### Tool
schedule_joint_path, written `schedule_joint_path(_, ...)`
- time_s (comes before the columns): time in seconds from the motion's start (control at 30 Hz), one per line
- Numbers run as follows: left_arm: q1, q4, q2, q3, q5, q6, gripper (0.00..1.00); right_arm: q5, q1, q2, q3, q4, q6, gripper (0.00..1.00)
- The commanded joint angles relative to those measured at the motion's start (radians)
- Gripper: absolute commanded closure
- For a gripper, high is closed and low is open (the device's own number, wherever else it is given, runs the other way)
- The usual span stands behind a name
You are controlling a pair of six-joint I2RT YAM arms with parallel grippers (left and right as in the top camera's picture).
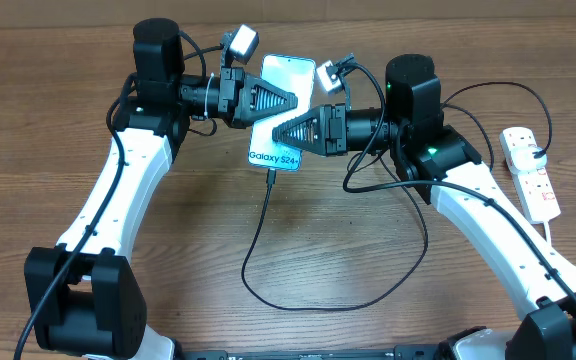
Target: Plug charger to phone and switch on socket
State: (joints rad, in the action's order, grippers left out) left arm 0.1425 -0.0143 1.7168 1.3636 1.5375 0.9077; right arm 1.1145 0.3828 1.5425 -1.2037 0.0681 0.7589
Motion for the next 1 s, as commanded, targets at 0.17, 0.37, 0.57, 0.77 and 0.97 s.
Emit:
schedule_joint_path(0.17,0.015,0.004,-0.013,0.002,0.014,-0.023,0.96,-0.004,0.014,-0.013,-0.020,-0.006,-0.008,0.96)
schedule_joint_path(0.37,0.015,0.004,-0.013,0.002,-0.030,-0.050,0.67,-0.015,0.014,-0.013,-0.020,-0.006,-0.007,0.96)
schedule_joint_path(0.57,0.013,0.003,-0.012,0.002,-0.132,-0.114,0.00,-0.015,0.014,-0.013,-0.020,-0.006,-0.008,0.96)
schedule_joint_path(0.77,0.007,-0.075,-0.005,0.002,-0.345,-0.199,0.00,-0.077,0.014,-0.011,-0.020,0.092,-0.053,0.96)
schedule_joint_path(0.97,-0.016,-0.267,-0.004,0.002,-0.496,-0.286,0.00,-0.381,0.014,-0.011,-0.020,0.387,-0.202,0.96)
